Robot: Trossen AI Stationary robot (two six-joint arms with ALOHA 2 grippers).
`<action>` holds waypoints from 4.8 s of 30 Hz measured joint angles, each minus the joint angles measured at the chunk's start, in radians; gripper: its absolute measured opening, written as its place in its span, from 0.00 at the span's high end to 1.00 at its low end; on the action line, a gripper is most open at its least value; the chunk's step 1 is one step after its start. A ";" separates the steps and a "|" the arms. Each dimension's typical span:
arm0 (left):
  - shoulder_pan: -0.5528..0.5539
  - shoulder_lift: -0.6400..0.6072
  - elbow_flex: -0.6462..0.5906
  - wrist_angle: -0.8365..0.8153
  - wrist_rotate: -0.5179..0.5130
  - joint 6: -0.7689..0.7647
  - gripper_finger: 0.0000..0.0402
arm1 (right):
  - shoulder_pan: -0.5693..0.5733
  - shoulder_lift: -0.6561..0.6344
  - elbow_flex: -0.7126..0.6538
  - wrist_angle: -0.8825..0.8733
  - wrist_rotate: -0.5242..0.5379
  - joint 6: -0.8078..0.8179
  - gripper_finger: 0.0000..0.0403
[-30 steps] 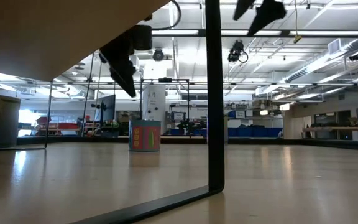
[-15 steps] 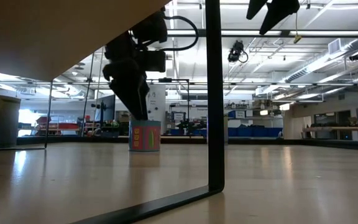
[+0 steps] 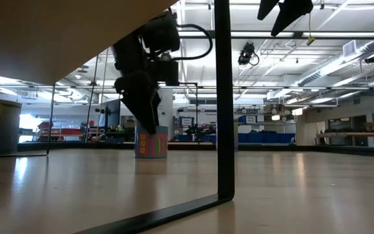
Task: Pick and place cans onto a shelf
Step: Put the canned mix fruits on the shelf, then put the canned peaches on the shelf
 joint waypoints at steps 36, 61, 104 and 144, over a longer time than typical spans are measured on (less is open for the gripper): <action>-0.105 -0.394 0.310 -0.566 0.079 0.024 0.29 | 0.011 0.001 0.000 0.058 -0.008 -0.034 0.07; -0.473 -0.526 0.156 -0.627 0.071 0.152 0.29 | 0.013 0.045 0.000 0.086 -0.063 -0.067 0.07; -0.464 -0.502 0.132 -0.582 0.078 0.175 0.15 | 0.010 0.110 0.000 0.175 -0.209 -0.043 0.07; -0.458 -0.627 0.602 -0.828 -0.278 -0.215 0.15 | -0.535 0.116 -0.356 0.761 -0.059 -0.175 0.05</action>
